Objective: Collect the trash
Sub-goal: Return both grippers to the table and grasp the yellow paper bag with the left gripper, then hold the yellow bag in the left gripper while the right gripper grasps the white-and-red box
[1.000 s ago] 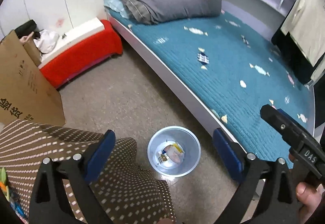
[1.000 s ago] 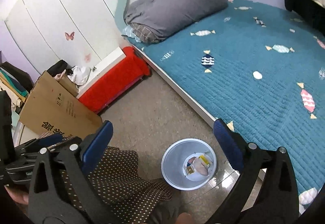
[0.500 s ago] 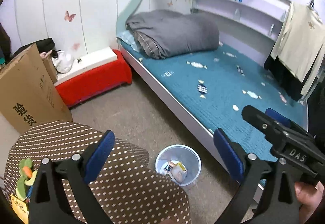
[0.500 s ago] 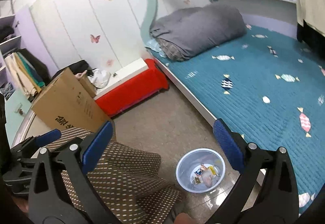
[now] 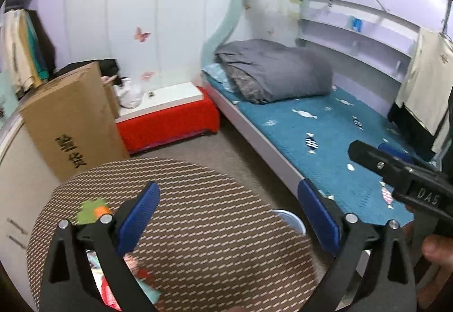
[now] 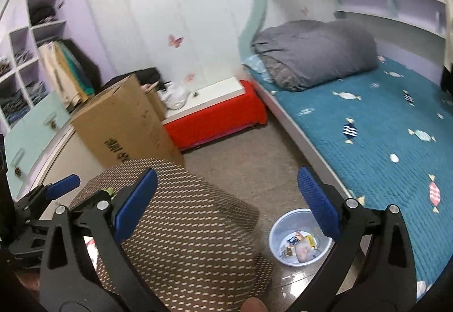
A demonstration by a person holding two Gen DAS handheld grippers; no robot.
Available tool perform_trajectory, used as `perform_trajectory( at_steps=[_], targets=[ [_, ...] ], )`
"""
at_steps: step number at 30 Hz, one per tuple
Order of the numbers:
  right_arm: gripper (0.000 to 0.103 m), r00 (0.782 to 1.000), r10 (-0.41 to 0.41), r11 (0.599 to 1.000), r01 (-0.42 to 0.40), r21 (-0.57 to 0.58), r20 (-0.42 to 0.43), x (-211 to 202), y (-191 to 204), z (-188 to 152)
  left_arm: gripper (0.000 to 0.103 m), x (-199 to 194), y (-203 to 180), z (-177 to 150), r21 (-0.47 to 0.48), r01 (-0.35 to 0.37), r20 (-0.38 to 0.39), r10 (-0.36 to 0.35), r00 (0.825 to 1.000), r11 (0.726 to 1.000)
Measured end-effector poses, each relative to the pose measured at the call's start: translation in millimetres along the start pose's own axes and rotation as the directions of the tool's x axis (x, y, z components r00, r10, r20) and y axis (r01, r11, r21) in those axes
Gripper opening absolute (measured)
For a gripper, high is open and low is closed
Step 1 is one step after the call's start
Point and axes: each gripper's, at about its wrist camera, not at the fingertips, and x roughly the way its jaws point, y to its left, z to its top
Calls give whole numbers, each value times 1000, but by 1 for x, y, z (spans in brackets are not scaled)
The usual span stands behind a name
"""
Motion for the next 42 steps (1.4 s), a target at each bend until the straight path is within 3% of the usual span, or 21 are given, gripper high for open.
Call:
perform_trajectory(
  at_steps=[13,18,23,27,31,32,34,37,39,42],
  targets=[
    [97,986,137,980,-150,-129,-99,20,110,-34,96,-52,116,-63,-110,-169,6,170,985,980],
    [97,980,146,971,-168,-171,-135,25,142,-50,96,-64,157,-89,-117,-240,-6,241,971,964],
    [97,967,166,960,-203,-193,-193,35,167,-72,96,-49,209,-119,-123,-322,-89,313,946,939],
    [97,960,167,954,-215,-209,-225,39,179,-85,96,-30,237,-141,-135,-329,-167,306,937,935],
    [97,957,165,950,-219,-222,-238,41,186,-92,95,-11,247,-149,-139,-283,-197,254,947,949],
    [97,956,165,949,-221,-224,-241,41,188,-93,89,-7,249,-149,-141,-268,-202,238,950,953],
    [97,952,169,944,-231,-234,-257,44,195,-99,61,3,251,-153,-162,-237,-233,196,953,958],
    [97,937,185,935,-261,-240,-298,51,211,-115,41,0,256,-158,-204,-201,-225,154,962,958],
    [97,922,200,924,-290,-249,-331,55,224,-128,41,-8,258,-162,-219,-225,-218,178,960,949],
    [97,883,222,895,-352,-272,-414,69,258,-161,41,-23,263,-172,-254,-261,-209,211,955,931]
  ],
)
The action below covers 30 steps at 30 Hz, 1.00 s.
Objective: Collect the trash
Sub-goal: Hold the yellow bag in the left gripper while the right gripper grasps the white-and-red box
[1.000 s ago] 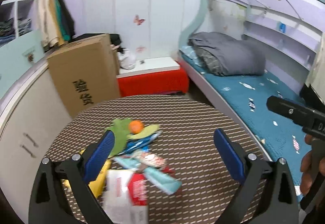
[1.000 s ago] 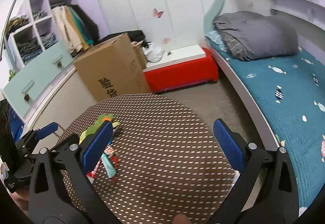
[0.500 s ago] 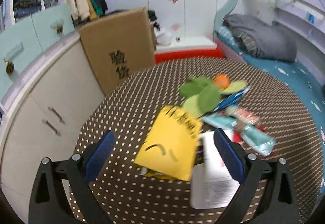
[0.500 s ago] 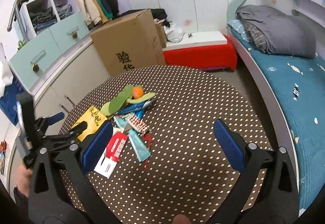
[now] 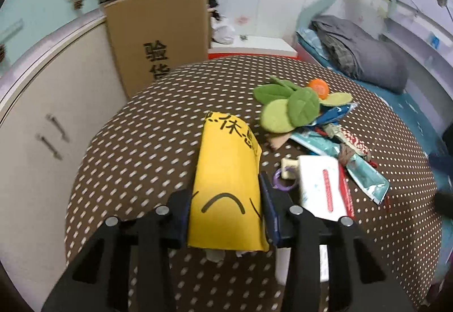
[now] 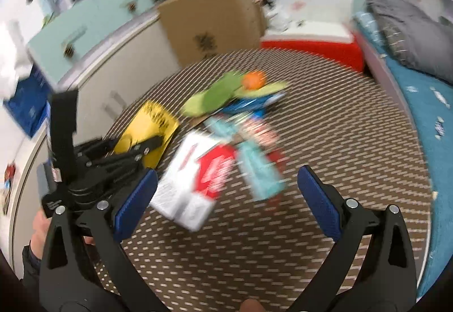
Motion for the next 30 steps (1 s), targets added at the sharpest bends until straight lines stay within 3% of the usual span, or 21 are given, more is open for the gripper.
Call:
perform_trajectory(
  at_steps=[4,9,11,12,18,25,26,28,30],
  targets=[
    [97,998,3,1000,-3,-4,-67,40,29,-5,40,-20,17,-15,-70,-61,28,63,998,996],
    [95,985,-148,989,148,-10,-90,81,43,-4,40,-40,40,-29,-158,-110,50,119,992,981],
    [79,978,-201,977,196,-82,-61,84,51,-6,40,-43,45,-35,-172,-124,45,133,990,977],
    [78,976,-210,974,205,-99,-53,83,54,-8,40,-45,45,-40,-179,-124,41,134,990,976],
    [71,996,-49,997,44,-66,-69,56,29,-16,40,-47,43,-49,-193,-116,37,126,991,974],
    [69,997,79,997,-79,-12,-18,15,-7,-18,40,-54,22,-44,-170,-85,52,95,994,982],
    [63,996,88,996,-88,-10,-8,8,-9,-19,40,-55,18,-42,-165,-80,55,90,994,983],
    [28,994,105,994,-105,-12,19,-6,-15,-16,40,-58,11,-38,-156,-64,65,74,995,986],
    [28,994,96,995,-96,6,49,-20,-25,-10,39,-62,-1,-32,-138,-50,79,62,995,989]
  ],
)
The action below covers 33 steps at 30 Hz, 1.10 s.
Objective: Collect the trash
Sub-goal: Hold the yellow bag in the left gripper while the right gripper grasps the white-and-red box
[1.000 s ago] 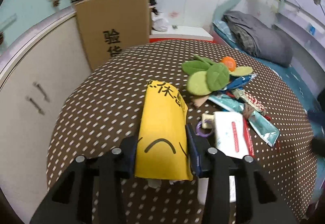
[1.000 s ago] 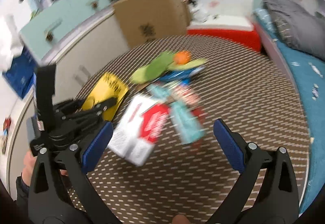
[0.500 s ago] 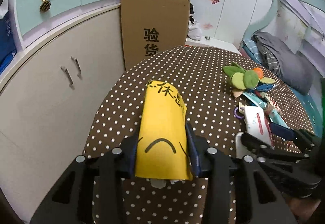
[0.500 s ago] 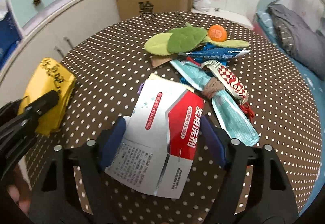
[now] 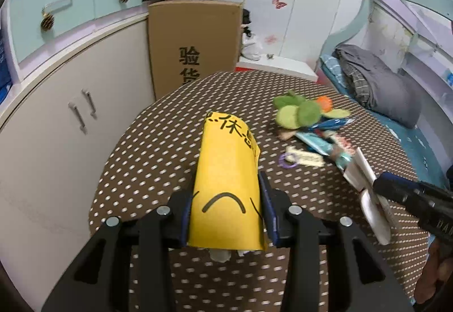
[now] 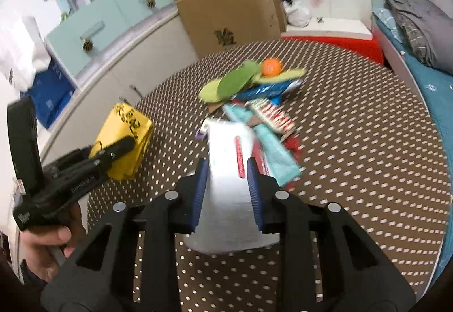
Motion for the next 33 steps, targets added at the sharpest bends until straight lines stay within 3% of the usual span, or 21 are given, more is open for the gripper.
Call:
perform_trajectory(
  at_steps=[3,5,9,13,17,22,24,25,27,29,33],
  targets=[
    [30,999,-35,999,35,0,-20,3,-13,5,39,0,-16,7,23,30,3,-30,1000,999],
    [67,998,-27,999,29,38,-53,7,-25,1,39,3,-25,10,33,29,1,-29,1000,999],
    [75,997,-37,998,33,-59,-73,8,-14,-17,39,1,-31,11,30,35,4,-35,999,999],
    [77,982,-97,980,65,-189,-165,32,-12,-31,39,1,-31,8,38,32,-8,-32,999,999],
    [73,982,-123,943,72,-325,-140,45,-3,-39,39,2,-28,4,24,28,-19,-27,999,999],
    [72,980,-77,935,7,-354,-184,43,4,-43,39,1,-29,2,23,31,-24,-30,999,999],
    [75,980,-66,940,-2,-342,-189,42,3,-45,39,0,-31,2,25,33,-26,-32,999,999],
    [81,979,-67,934,-8,-358,-195,44,5,-45,39,0,-32,2,25,33,-27,-32,999,999],
    [81,977,-90,913,2,-409,-194,49,12,-47,39,1,-32,1,25,30,-29,-29,999,999],
    [71,981,-84,912,5,-409,-175,52,15,-45,40,1,-30,1,19,29,-32,-28,999,999],
    [68,980,-58,922,-20,-387,-190,55,11,-36,39,-3,-27,-1,9,21,-28,-21,999,1000]
  ],
)
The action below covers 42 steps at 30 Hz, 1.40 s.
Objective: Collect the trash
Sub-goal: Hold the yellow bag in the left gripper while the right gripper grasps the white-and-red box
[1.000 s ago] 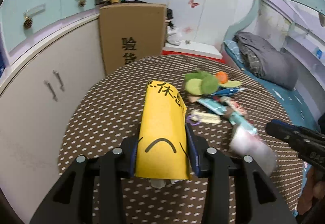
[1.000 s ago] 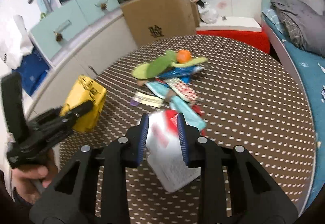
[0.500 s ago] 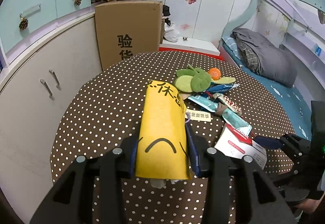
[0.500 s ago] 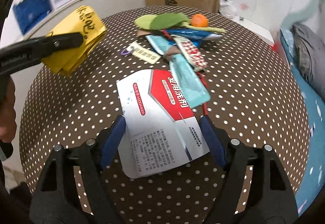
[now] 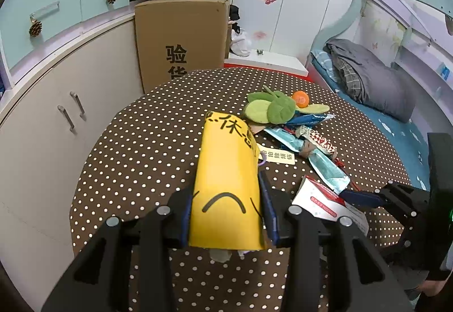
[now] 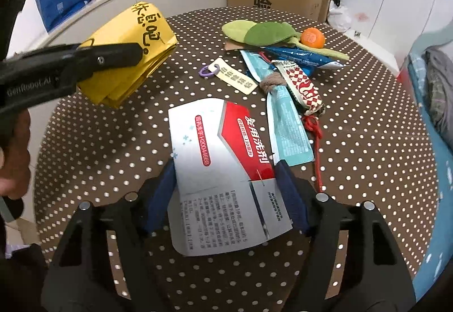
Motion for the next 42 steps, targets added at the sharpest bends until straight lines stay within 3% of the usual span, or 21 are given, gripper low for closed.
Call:
perform_trajectory(
  at_steps=[2,4,12,18,20,26,28,30,37,42],
  targets=[
    [50,999,36,999,-37,18,38,-10,-4,0,39,-3,0,0,2,-2,6,2,1000,1000],
    [43,995,70,996,-74,58,69,-24,-11,2,39,-6,-1,1,2,1,11,-1,1000,1000],
    [43,998,21,993,-27,116,53,-36,-32,3,40,-9,-18,5,33,27,22,-28,999,999],
    [28,995,15,958,-42,283,96,-63,-75,2,40,-9,-24,5,50,35,16,-36,999,998],
    [27,997,-27,955,4,296,73,-62,-82,0,40,-8,-26,5,54,40,12,-40,999,998],
    [25,998,-48,960,33,279,47,-58,-91,0,40,-2,-36,4,78,60,-2,-60,998,995],
    [21,997,-38,960,18,280,64,-60,-91,0,40,-1,-40,4,85,64,-6,-64,998,994],
    [8,995,-38,956,11,292,89,-71,-94,-1,40,-1,-42,4,89,68,-5,-68,998,994],
    [7,991,-8,928,-42,371,135,-96,-119,-18,40,-3,-69,13,132,102,7,-104,995,986],
    [7,972,-57,890,-53,453,226,-137,-156,-32,40,-4,-104,25,177,151,15,-156,988,973]
  ],
)
